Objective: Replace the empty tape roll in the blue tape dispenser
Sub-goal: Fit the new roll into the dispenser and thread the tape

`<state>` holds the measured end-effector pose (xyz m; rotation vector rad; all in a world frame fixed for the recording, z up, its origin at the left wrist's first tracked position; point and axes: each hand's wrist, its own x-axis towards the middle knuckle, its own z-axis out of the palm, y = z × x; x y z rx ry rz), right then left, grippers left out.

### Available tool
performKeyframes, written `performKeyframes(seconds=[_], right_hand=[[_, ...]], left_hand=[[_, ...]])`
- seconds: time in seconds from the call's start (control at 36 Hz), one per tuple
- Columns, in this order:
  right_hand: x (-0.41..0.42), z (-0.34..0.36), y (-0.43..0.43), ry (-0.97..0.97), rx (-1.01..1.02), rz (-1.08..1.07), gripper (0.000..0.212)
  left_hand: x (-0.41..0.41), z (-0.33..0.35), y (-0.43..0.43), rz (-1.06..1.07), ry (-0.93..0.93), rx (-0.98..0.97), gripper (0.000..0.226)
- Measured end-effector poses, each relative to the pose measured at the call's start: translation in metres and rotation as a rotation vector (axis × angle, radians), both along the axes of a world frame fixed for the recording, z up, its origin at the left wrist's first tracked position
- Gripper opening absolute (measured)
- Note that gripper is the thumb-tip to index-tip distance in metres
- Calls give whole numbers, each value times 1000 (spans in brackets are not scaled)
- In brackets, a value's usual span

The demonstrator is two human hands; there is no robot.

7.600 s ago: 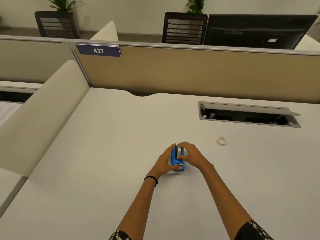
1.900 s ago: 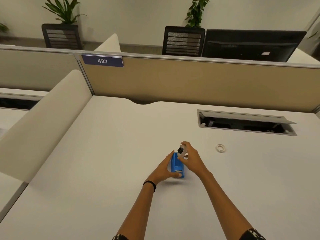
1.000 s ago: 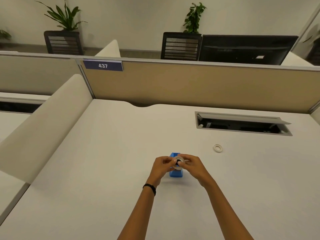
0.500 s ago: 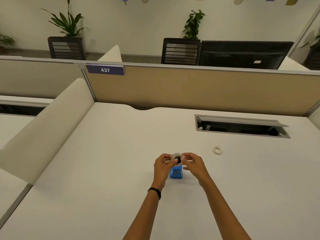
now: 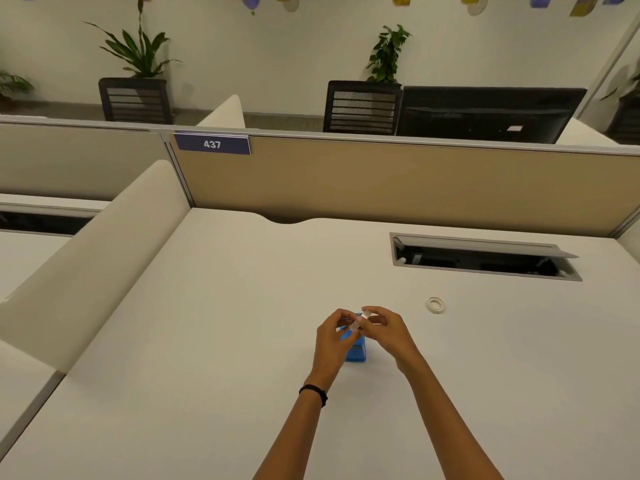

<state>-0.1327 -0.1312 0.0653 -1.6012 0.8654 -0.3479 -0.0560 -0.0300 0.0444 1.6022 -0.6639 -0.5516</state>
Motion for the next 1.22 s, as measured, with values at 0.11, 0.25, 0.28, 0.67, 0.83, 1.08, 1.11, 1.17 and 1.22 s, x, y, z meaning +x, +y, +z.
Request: performKeyframes(seconds=[0.11, 0.25, 0.28, 0.67, 0.83, 1.08, 1.11, 1.17, 1.22], right_hand=[[3, -1, -4, 13, -57, 11, 35], [9, -3, -10, 33, -146, 47, 40], [10, -4, -11, 36, -173, 65, 41], [21, -23, -19, 200, -445, 386, 43], [23, -29, -20, 203, -455, 412, 40], [23, -33, -22, 213, -454, 408, 38], [23, -32, -22, 214, -458, 412, 38], [24, -32, -23, 219, -478, 421, 37], [26, -30, -23, 223, -491, 424, 36]], left_hand=[[6, -7, 4, -56, -33, -7, 28], [16, -19, 7, -133, -36, 135, 59], [18, -23, 8, -166, -32, 179, 68], [35, -57, 6, -366, -70, 376, 98], [37, -58, -4, -345, -65, 355, 88], [40, -61, -8, -341, -84, 365, 87], [40, -62, -8, -341, -87, 369, 87], [41, -63, -9, -342, -94, 379, 88], [41, -64, -9, -343, -99, 387, 88]])
